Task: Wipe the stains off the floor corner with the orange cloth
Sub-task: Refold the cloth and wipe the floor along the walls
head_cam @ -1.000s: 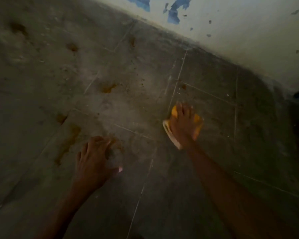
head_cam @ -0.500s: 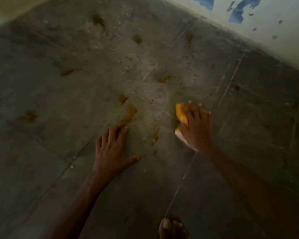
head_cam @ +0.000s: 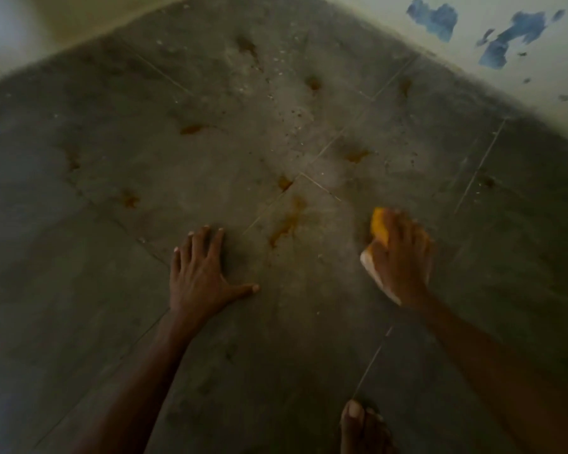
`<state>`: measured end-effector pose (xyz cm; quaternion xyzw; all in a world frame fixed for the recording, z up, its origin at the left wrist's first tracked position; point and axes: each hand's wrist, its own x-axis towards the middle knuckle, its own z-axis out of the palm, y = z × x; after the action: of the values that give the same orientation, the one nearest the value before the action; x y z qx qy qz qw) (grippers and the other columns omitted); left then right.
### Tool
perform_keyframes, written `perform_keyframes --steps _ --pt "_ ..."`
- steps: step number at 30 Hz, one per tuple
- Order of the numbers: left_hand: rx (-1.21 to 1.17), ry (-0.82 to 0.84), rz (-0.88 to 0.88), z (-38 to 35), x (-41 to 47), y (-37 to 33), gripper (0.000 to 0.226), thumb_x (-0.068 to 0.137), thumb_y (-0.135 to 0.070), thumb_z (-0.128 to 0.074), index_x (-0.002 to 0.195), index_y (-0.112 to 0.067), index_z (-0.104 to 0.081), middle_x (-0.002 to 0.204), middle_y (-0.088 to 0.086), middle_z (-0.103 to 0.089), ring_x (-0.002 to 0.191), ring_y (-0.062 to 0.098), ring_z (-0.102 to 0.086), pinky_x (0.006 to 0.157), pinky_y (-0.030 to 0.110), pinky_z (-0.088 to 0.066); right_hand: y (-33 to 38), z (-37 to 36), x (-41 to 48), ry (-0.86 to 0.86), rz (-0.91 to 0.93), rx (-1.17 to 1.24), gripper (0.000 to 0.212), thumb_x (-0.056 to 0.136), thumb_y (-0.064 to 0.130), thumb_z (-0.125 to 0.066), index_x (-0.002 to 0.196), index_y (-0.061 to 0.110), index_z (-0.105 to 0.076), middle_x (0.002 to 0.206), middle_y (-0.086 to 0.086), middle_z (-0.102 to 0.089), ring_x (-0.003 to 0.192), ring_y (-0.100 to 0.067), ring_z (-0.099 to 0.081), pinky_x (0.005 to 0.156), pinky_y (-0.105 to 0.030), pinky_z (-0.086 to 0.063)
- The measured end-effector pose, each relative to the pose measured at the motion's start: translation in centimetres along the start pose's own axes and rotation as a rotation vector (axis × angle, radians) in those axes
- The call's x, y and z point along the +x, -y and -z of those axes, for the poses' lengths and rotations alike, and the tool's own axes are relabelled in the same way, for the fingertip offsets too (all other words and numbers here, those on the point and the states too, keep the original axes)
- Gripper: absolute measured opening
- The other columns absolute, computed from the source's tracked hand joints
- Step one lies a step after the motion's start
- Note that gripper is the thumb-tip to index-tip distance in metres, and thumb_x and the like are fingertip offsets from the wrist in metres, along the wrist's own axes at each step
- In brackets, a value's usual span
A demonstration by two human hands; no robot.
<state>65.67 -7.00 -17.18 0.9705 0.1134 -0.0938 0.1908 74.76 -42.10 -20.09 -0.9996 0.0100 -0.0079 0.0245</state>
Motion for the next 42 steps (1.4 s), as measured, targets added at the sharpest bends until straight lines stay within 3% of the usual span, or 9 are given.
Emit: perform_keyframes --steps 4,11,15,20,25,29,35,39,42 --pt "0.000 -0.003 0.008 0.0 -0.2 -0.5 0.129 0.052 -0.087 -0.060 0.154 -0.026 -0.011 0.161 0.007 -0.008 0.149 0.033 -0.006 0.121 0.052 -0.009 9.3 1.6 6.0 0.000 -0.158 0.024 0.064 0.080 0.049 -0.043 0.140 0.025 -0.042 0.133 -0.017 -0.054 0.122 -0.041 -0.052 0.104 -0.059 -0.039" --pt "-0.031 -0.031 0.098 1.1 -0.2 1.5 0.128 0.054 -0.078 -0.069 0.154 -0.024 -0.011 0.162 0.006 -0.008 0.149 0.033 -0.007 0.120 0.049 -0.013 12.8 0.1 -8.6 0.069 0.692 0.000 0.068 0.096 0.053 -0.040 0.158 0.034 -0.019 0.167 0.008 -0.017 0.153 -0.027 -0.020 0.120 -0.060 -0.015" --pt "-0.050 -0.032 0.128 1.1 -0.7 2.9 0.124 0.057 -0.078 -0.066 0.154 -0.025 -0.010 0.163 0.004 -0.003 0.150 0.031 -0.002 0.120 0.049 -0.009 6.7 -0.4 -5.8 0.067 0.393 0.000 0.066 0.094 0.051 -0.037 0.156 0.032 -0.025 0.164 -0.004 -0.029 0.149 -0.035 -0.028 0.116 -0.058 -0.027" --pt "-0.021 -0.056 0.107 0.9 -0.6 3.1 0.120 0.061 -0.079 -0.063 0.154 -0.026 -0.011 0.163 0.002 -0.005 0.150 0.030 -0.005 0.119 0.046 -0.012 16.5 0.5 9.1 0.044 0.019 0.073 0.075 0.082 0.065 -0.027 0.145 0.028 -0.041 0.149 -0.014 -0.046 0.136 -0.041 -0.040 0.110 -0.061 -0.030" --pt "-0.030 -0.191 0.156 3.6 -0.1 5.1 0.064 0.078 -0.053 -0.064 0.134 -0.026 -0.049 0.140 0.003 -0.047 0.127 0.028 -0.047 0.096 0.043 -0.043 26.8 -0.4 0.4 0.019 0.600 -0.060 0.067 0.094 0.055 -0.031 0.156 0.030 -0.023 0.162 -0.004 -0.031 0.149 -0.035 -0.027 0.116 -0.066 -0.019" --pt "-0.008 -0.345 0.221 5.2 -0.1 8.4 0.029 0.088 -0.032 -0.055 0.114 -0.021 -0.059 0.117 0.006 -0.059 0.106 0.032 -0.057 0.077 0.040 -0.047 19.2 -0.2 -5.1 0.067 0.948 0.009 0.070 0.093 0.056 -0.040 0.156 0.028 -0.030 0.165 0.002 -0.028 0.152 -0.030 -0.025 0.119 -0.062 -0.020" --pt "-0.014 -0.328 0.284 5.3 -0.1 10.0 0.052 0.089 -0.044 -0.057 0.132 -0.017 -0.046 0.133 0.011 -0.049 0.119 0.034 -0.048 0.090 0.047 -0.046 22.0 0.0 10.7 0.025 0.325 0.086 0.068 0.092 0.055 -0.025 0.152 0.026 -0.036 0.156 -0.010 -0.041 0.145 -0.039 -0.034 0.113 -0.065 -0.028" --pt "-0.019 -0.381 0.301 6.9 2.2 13.0 0.052 0.091 -0.035 -0.056 0.137 -0.014 -0.043 0.135 0.014 -0.049 0.121 0.036 -0.048 0.092 0.049 -0.046 33.3 -1.5 7.5 -0.061 0.606 0.061 0.065 0.091 0.054 -0.037 0.150 0.025 -0.039 0.155 -0.009 -0.042 0.141 -0.041 -0.038 0.111 -0.071 -0.025" --pt "-0.150 -0.284 0.383 10.2 4.7 18.6 0.088 0.079 -0.051 -0.069 0.148 -0.016 -0.026 0.149 0.015 -0.033 0.136 0.037 -0.036 0.109 0.053 -0.037 36.6 -1.2 2.5 0.016 0.881 0.085 0.062 0.097 0.052 -0.032 0.155 0.029 -0.029 0.163 0.002 -0.030 0.149 -0.035 -0.026 0.114 -0.068 -0.020"
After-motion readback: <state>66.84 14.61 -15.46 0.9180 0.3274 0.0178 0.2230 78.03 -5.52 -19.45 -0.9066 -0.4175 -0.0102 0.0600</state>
